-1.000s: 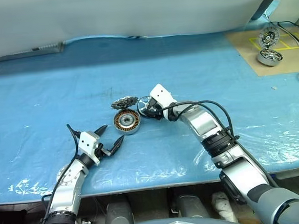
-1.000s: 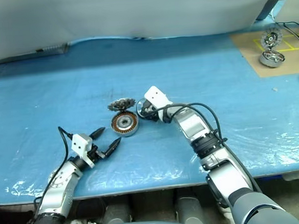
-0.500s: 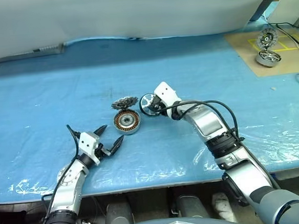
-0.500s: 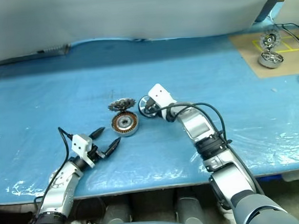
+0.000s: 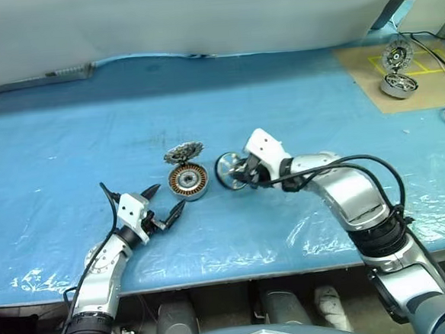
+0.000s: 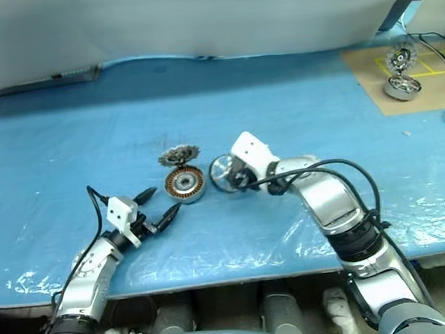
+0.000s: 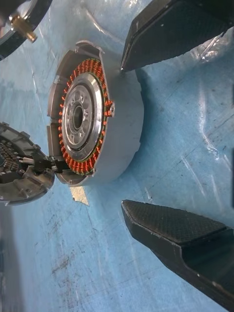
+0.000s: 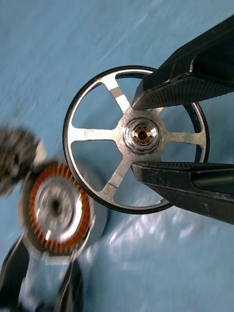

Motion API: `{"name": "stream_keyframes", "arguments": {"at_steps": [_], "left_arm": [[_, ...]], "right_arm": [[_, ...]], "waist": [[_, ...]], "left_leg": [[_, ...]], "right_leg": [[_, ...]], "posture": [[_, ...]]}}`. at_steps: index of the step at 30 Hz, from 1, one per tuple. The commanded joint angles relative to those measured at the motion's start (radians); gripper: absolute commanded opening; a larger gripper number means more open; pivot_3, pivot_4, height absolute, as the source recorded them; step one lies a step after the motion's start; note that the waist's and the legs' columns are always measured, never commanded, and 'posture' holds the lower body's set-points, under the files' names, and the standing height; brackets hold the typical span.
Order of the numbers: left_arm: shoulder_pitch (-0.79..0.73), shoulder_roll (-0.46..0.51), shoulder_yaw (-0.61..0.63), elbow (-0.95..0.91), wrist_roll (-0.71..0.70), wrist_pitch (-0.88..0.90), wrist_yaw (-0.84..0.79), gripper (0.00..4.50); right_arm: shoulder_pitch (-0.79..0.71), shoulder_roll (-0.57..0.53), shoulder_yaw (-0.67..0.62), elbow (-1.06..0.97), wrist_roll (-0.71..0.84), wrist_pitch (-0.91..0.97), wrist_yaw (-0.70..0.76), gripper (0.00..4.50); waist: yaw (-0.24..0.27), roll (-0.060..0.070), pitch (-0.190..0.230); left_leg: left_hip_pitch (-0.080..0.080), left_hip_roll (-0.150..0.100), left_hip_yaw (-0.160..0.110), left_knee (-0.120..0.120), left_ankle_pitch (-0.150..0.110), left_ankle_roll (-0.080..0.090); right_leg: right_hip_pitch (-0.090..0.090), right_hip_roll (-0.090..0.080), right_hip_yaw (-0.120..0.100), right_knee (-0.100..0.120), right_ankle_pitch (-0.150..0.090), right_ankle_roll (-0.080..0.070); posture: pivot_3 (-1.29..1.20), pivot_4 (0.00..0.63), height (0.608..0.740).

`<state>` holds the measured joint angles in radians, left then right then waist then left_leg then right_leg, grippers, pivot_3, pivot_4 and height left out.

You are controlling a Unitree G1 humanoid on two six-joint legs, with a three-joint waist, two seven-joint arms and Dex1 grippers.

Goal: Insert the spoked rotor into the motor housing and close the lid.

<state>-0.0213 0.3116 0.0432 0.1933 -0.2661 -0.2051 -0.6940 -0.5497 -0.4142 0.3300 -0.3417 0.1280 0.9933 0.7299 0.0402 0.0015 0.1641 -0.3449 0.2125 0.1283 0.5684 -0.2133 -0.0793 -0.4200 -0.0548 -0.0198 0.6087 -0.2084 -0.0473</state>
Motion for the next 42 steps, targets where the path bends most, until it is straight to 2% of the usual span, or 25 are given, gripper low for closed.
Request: {"name": "stream_keyframes", "arguments": {"at_steps": [1,9,23,36,37,38,42], "left_arm": [[-0.020,0.012,0.019,0.003,-0.011,-0.010,-0.007,4.50],[-0.013,0.019,0.020,-0.001,-0.011,-0.009,-0.013,4.50],[0.040,0.035,-0.001,-0.068,-0.005,0.003,-0.034,4.50],[0.048,0.021,-0.009,-0.034,0.009,-0.035,-0.037,4.50],[0.046,0.020,-0.009,-0.031,0.010,-0.037,-0.037,4.50],[0.043,0.019,-0.010,-0.027,0.011,-0.039,-0.037,4.50],[0.033,0.014,-0.012,-0.011,0.017,-0.044,-0.036,4.50]], "right_arm": [[-0.057,0.100,0.031,-0.045,0.037,0.061,-0.054,1.25],[-0.179,0.231,0.096,0.058,0.032,0.035,-0.115,1.25],[-0.141,0.198,0.134,0.136,0.013,-0.034,-0.134,1.25],[-0.126,0.218,0.138,0.203,-0.015,-0.079,-0.175,1.25],[-0.129,0.219,0.138,0.203,-0.015,-0.079,-0.174,1.97],[-0.132,0.219,0.137,0.201,-0.015,-0.078,-0.173,2.16],[-0.145,0.225,0.124,0.176,-0.006,-0.061,-0.177,3.47]], "waist": [[0.000,0.000,0.000],[0.003,0.000,0.000],[0.003,0.000,0.000],[0.002,0.000,0.000],[0.002,0.000,0.000],[0.002,0.000,0.000],[0.002,0.000,0.000]], "left_leg": [[0.000,0.000,0.000,0.000,0.000,0.000],[-0.001,0.000,0.000,0.000,0.000,0.000],[-0.002,0.000,0.000,0.000,0.000,-0.001],[-0.002,0.000,0.000,0.000,0.000,-0.001],[-0.002,0.000,0.000,0.000,0.000,-0.001],[-0.002,0.000,0.000,0.000,0.000,-0.001],[-0.002,0.000,0.000,0.000,0.000,-0.001]], "right_leg": [[0.000,0.000,0.000,0.000,0.000,0.000],[-0.002,0.000,-0.001,-0.001,0.000,0.000],[-0.003,0.000,-0.001,-0.001,0.000,0.000],[-0.002,0.000,-0.001,0.000,0.000,0.000],[-0.002,0.000,0.000,0.000,0.000,0.000],[-0.002,0.000,0.000,0.000,0.000,0.000],[-0.002,0.000,-0.001,0.000,0.000,0.000]], "posture": [[0.00,0.150,0.740],[0.00,0.150,0.740],[0.00,0.150,0.740],[0.00,0.150,0.740],[0.00,0.150,0.740],[0.00,0.150,0.740],[0.00,0.150,0.740]]}}
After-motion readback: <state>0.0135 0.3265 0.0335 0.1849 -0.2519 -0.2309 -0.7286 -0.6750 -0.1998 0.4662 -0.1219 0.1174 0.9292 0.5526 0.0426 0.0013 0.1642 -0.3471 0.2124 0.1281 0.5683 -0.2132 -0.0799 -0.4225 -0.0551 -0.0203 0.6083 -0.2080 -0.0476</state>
